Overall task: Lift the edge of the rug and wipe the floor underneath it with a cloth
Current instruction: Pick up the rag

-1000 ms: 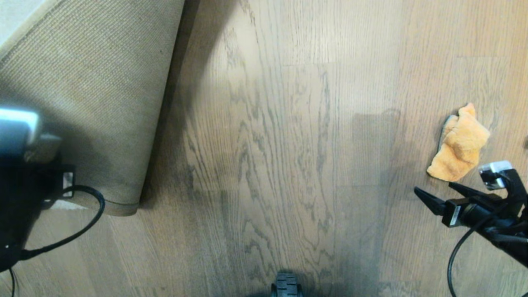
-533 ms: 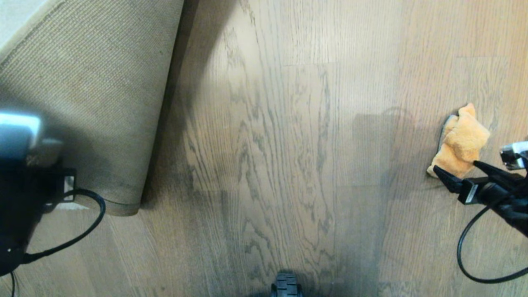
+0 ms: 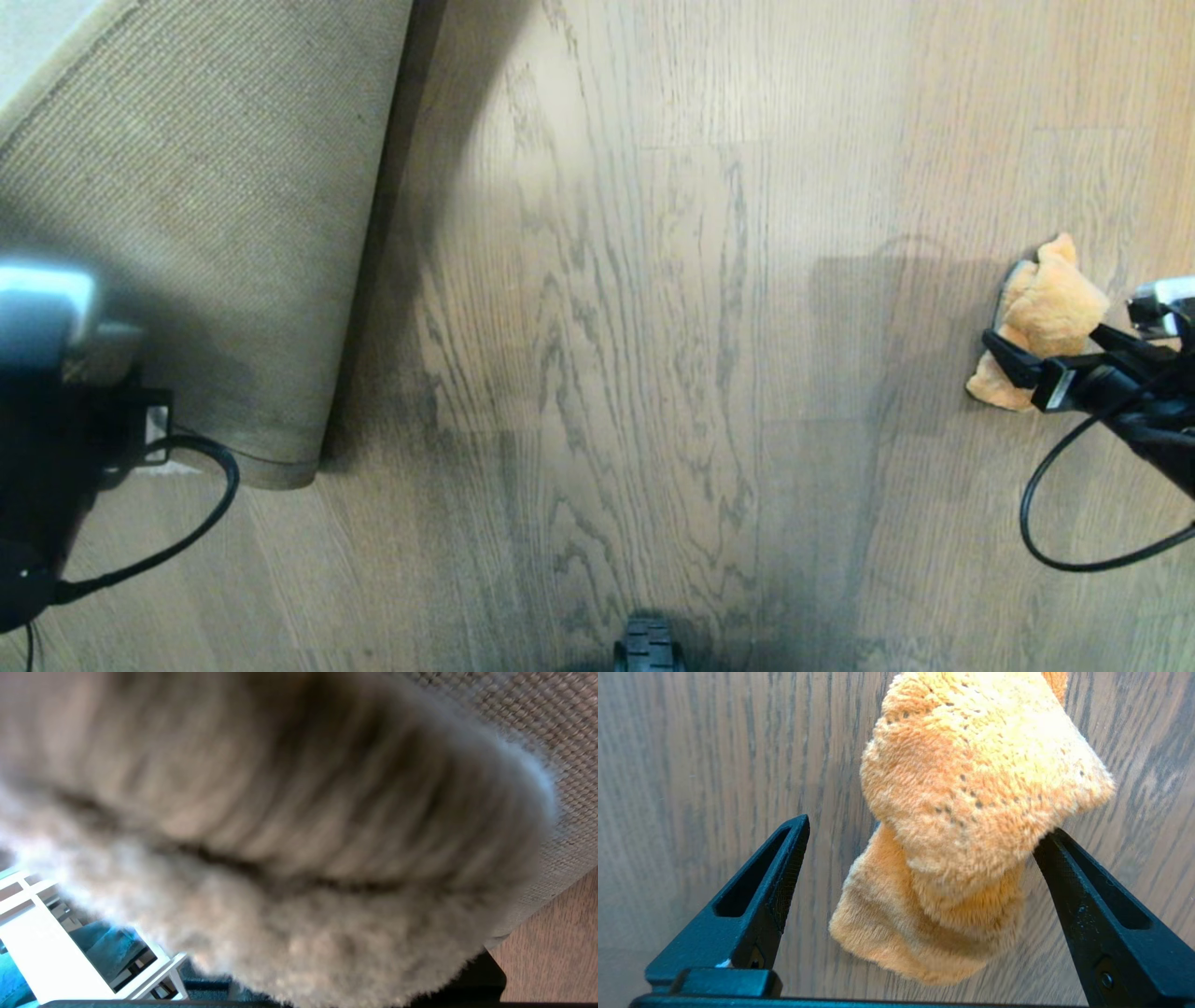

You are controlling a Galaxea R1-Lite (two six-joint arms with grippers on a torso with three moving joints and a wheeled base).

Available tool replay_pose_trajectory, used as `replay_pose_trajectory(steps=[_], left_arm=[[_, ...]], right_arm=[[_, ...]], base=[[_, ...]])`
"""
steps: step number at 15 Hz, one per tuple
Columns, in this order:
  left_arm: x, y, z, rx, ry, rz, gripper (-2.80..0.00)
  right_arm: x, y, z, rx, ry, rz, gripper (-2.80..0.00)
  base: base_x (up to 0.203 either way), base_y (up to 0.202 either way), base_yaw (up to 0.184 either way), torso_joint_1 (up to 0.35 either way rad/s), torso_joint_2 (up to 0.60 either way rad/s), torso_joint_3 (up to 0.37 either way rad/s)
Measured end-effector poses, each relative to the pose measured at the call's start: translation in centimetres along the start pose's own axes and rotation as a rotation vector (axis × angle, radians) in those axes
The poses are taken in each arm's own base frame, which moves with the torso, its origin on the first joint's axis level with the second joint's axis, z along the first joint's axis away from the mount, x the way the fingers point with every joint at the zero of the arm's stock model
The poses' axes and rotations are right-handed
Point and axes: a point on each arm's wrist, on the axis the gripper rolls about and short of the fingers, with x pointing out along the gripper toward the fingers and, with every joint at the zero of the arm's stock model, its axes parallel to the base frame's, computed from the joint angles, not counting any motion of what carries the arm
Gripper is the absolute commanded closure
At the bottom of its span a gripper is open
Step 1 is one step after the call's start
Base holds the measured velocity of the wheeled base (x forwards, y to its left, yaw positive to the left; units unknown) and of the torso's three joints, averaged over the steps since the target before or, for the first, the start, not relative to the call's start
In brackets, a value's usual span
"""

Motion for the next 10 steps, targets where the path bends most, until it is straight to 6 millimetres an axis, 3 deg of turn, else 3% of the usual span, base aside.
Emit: replay_pose_trajectory(steps=[10], left_arm=[[0.0,-0.1,-0.3,0.003,0.004,-0.001,0.00]], right_arm=[[1.8,-2.0,-0.1,-0.011,-0.031,-0.052,-2.80]], base=[[0.000,0.000,0.000,0.000,0.00,0.000]])
